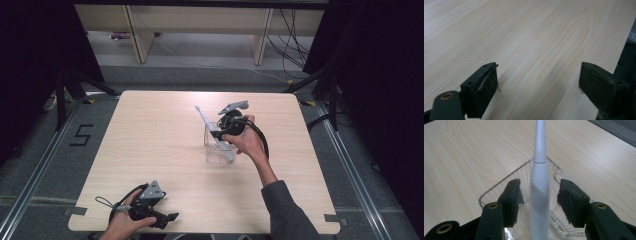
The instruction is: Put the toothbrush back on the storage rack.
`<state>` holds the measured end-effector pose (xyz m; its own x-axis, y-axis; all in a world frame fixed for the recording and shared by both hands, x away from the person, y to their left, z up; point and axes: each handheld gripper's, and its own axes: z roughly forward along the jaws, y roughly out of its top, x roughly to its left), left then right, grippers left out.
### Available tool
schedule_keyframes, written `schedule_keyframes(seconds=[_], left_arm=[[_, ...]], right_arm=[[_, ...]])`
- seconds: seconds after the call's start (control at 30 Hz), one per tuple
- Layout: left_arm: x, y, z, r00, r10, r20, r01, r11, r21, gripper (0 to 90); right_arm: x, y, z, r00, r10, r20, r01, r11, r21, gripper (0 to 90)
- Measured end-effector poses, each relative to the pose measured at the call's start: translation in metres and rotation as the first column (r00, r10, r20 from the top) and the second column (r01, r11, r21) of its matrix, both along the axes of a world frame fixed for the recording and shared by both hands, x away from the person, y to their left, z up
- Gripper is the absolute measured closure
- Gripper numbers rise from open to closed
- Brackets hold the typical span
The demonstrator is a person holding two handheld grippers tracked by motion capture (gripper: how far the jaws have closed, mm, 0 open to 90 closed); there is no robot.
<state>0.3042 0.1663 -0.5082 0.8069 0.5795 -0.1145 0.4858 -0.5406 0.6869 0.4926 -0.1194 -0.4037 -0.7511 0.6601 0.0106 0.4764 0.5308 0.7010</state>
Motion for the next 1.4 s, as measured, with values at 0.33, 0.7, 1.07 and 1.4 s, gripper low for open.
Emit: schedule_keyframes(seconds=[0.33, 0.7, 1.07, 1.4], left_arm=[[0.001, 0.0, 0.0, 1.0, 0.002, 0.003, -0.002, 1.0, 0.009, 15.0], [0.001, 0.001, 0.001, 1.0, -0.005, 0.001, 0.005, 1.0, 0.005, 15.0], [0.001, 0.001, 0.0, 1.0, 0.003, 0.005, -0.003, 1.0, 0.009, 15.0], [0.001, 0.001, 0.0, 0.9999, 0.016, 0.001, -0.016, 0.9999, 0.006, 15.0]], right_arm=[[-0.011, -0.01, 0.018, 0.9989, 0.01, 0.045, -0.012, 0.999, 0.038, 46.2], [-0.02, -0.018, 0.028, 0.9964, -0.002, 0.085, -0.006, 0.996, 0.09, 45.0], [-0.027, -0.031, 0.034, 0.9962, -0.01, 0.086, 0.002, 0.996, 0.085, 44.8], [-0.031, -0.043, 0.037, 0.9966, -0.025, 0.079, 0.018, 0.995, 0.099, 44.1]])
